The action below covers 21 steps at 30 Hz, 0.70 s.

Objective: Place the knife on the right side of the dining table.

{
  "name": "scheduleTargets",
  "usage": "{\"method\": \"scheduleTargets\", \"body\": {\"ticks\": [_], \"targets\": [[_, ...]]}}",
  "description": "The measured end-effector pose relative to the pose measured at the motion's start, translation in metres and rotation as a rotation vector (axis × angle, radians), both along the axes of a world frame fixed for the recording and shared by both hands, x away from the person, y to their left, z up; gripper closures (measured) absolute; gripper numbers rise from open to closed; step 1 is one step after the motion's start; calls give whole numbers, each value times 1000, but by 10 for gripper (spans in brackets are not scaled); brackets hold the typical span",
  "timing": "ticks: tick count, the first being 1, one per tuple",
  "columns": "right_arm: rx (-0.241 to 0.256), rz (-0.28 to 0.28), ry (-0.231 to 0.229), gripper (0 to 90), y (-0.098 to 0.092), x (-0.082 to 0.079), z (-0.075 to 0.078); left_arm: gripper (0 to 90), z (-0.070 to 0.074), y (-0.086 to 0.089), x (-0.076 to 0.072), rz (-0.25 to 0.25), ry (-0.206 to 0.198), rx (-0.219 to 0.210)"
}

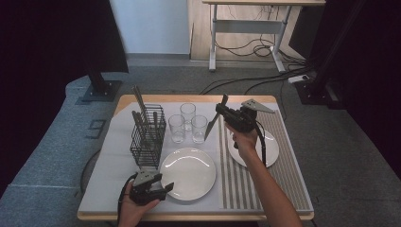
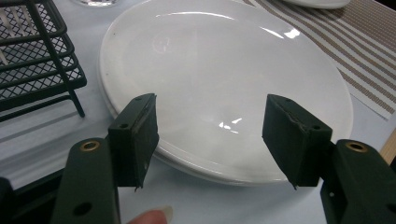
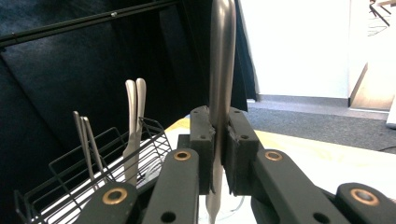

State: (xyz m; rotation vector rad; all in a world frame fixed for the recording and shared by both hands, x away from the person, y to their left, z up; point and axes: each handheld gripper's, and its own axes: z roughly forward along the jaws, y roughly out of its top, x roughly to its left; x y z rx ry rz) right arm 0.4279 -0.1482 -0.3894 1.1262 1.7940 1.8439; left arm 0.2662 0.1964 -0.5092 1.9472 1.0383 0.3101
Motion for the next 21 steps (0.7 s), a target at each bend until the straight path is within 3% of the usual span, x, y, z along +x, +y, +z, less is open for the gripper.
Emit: {"method": "scheduleTargets", "body": {"ticks": [21], "targets": [[-11, -57, 25, 830, -19, 10, -4, 360, 0, 0, 0, 3, 1, -1]]}}
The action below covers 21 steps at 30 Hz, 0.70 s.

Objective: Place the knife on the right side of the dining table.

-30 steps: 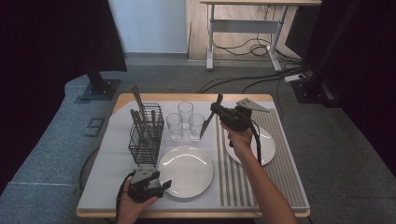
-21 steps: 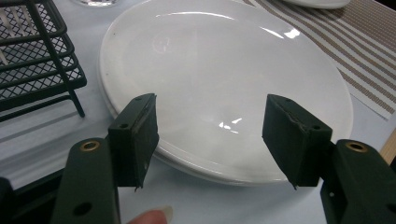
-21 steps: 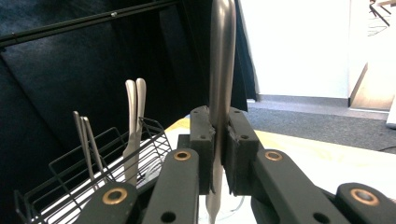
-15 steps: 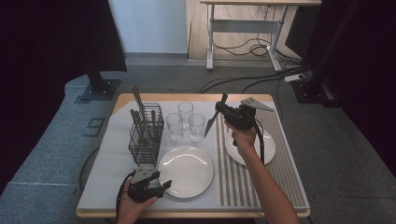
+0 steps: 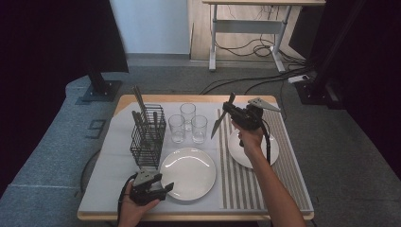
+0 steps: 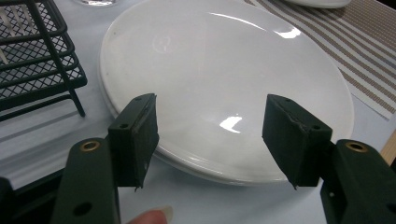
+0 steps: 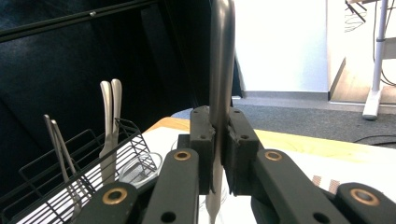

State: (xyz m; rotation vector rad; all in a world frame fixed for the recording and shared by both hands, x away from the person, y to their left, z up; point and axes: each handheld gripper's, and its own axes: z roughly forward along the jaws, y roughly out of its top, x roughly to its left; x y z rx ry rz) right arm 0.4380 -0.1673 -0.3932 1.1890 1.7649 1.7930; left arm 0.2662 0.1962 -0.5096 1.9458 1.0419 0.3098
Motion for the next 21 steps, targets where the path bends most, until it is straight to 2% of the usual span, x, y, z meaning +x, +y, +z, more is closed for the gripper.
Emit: {"method": "scheduleTargets", "body": {"ticks": [21], "targets": [[-11, -44, 15, 831, -9, 10, -5, 360, 0, 1, 0, 1, 1, 3]]}}
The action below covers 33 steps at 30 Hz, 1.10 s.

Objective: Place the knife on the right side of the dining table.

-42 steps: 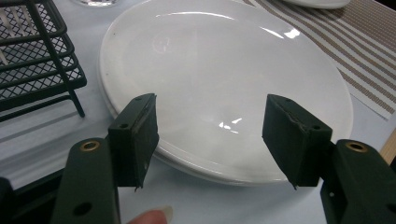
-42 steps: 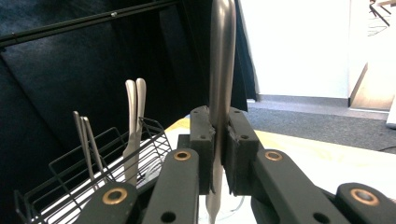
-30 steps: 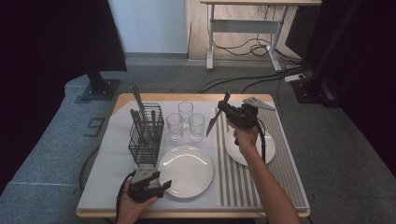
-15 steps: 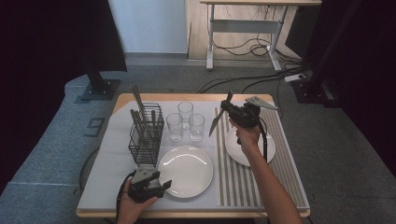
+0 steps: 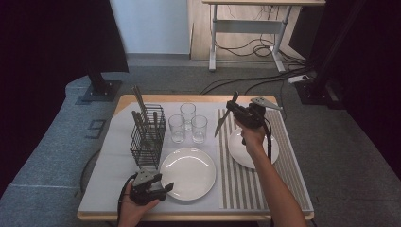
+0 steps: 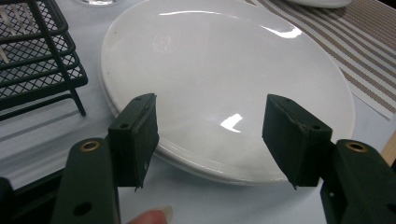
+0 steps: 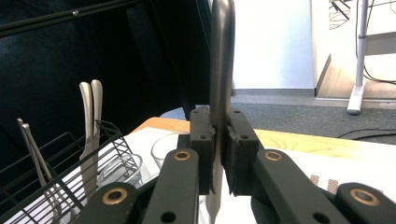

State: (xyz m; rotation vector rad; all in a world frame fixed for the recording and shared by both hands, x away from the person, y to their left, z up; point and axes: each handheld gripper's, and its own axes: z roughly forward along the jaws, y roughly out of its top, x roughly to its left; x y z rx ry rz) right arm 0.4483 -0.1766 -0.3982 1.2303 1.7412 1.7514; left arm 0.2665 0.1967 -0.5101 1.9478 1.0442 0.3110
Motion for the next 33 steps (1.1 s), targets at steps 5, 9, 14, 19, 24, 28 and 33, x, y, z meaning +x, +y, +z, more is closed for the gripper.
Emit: {"method": "scheduleTargets", "body": {"ticks": [5, 9, 14, 19, 24, 28, 33], "targets": [[-1, -8, 3, 830, -2, 2, -1, 360, 0, 0, 0, -1, 0, 0], [-3, -16, 6, 831, -4, 4, -2, 360, 0, 0, 0, 0, 0, 0], [-8, -24, 13, 830, -5, 8, -2, 360, 0, 0, 0, 0, -1, 1], [-13, -33, 10, 830, -8, 11, 2, 360, 0, 1, 0, 1, 0, 1], [-17, -44, 11, 830, -10, 15, 3, 360, 0, 1, 1, 3, 0, 2], [-15, -54, 14, 830, -12, 18, 2, 360, 0, 2, 1, 4, -1, 2], [-18, -61, 17, 830, -14, 21, 1, 360, 1, 1, 0, 2, -4, 0]]}}
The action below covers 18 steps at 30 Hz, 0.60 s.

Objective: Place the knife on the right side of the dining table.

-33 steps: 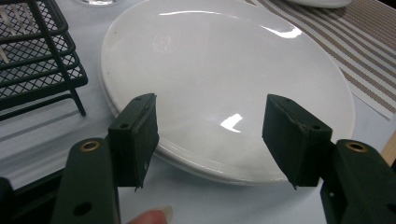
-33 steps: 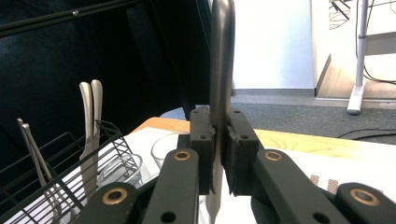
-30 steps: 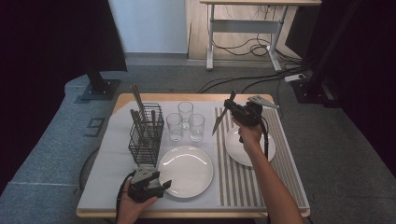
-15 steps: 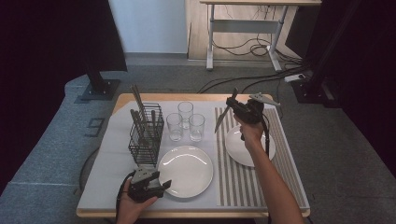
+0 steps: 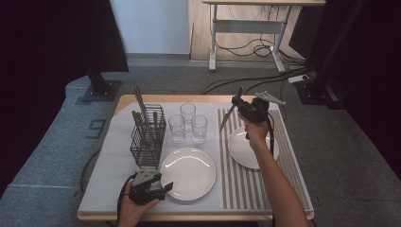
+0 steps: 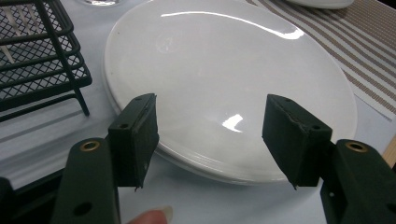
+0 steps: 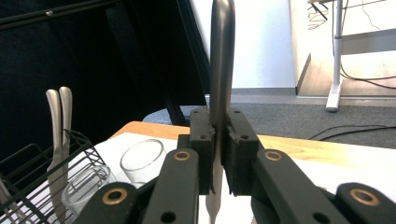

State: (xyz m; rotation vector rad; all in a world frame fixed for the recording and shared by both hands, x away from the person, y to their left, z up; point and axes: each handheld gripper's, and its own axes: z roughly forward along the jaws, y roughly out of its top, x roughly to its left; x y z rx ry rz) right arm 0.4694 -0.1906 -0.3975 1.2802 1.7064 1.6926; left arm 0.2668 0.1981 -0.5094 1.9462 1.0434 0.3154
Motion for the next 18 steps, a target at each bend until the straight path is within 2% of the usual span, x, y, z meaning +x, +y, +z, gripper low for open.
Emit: {"method": "scheduleTargets", "body": {"ticks": [18], "targets": [[-2, -44, 10, 830, -7, 21, -2, 360, 0, 4, 0, 11, -2, -4]]}}
